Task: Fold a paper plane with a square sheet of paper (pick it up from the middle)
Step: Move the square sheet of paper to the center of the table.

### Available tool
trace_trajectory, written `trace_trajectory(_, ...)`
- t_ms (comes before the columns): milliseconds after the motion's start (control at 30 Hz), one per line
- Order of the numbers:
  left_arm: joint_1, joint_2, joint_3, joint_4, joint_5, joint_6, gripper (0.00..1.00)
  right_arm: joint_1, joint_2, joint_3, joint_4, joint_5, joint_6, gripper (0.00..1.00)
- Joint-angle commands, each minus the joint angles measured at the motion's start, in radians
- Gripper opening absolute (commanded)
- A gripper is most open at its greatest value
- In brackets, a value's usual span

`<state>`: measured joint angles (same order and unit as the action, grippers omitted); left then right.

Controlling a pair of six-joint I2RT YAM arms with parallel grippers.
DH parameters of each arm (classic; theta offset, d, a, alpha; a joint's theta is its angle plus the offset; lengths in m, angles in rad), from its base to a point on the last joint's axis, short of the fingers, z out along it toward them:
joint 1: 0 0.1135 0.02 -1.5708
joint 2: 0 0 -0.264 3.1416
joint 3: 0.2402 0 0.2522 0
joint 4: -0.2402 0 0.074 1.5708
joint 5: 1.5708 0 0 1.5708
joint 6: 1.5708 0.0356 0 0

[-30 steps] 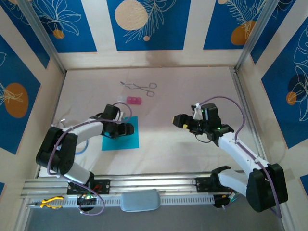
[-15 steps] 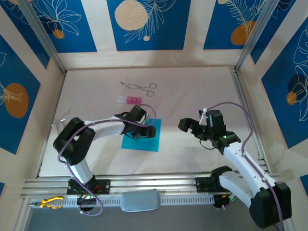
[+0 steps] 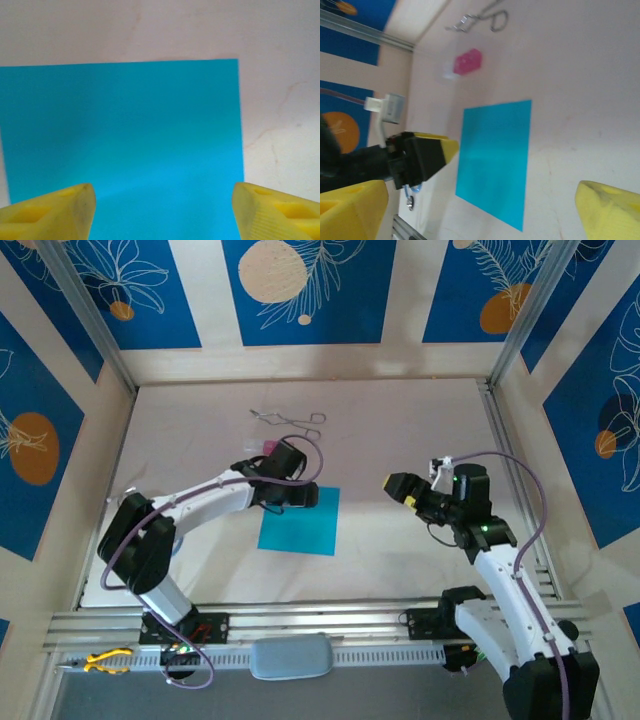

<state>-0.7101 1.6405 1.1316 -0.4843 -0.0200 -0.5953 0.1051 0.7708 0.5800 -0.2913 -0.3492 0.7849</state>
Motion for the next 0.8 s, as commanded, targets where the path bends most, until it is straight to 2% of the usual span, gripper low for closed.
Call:
trace_trajectory(0,0.004,0.051,0.069,-0.158,-0.038,0.022,0.72,-0.018,-0.003,-0.022,0.067,-0.104,0.051,0.94)
trace_trajectory(133,0.006,0.128,0.152,-0.246,-0.006,0.015,0.70,0.034,0.088,0.037,-0.072,-0.044,-0.003,0.94)
trace_trajectory(233,0.001,0.175,0.187,-0.260,0.033,0.004,0.70,0.112,0.163,0.068,-0.135,0.023,-0.017,0.94)
trace_trajectory(367,-0.004,0.208,0.209,-0.270,0.020,-0.018,0.71,0.210,0.245,0.108,-0.194,0.126,-0.020,0.94)
trace_trajectory(467,-0.006,0.244,0.245,-0.309,0.009,-0.015,0.74,0.254,0.287,0.122,-0.211,0.159,-0.017,0.94)
trace_trajectory(767,-0.032,0.326,0.333,-0.393,-0.005,0.012,0.75,0.298,0.324,0.123,-0.211,0.208,0.014,0.94)
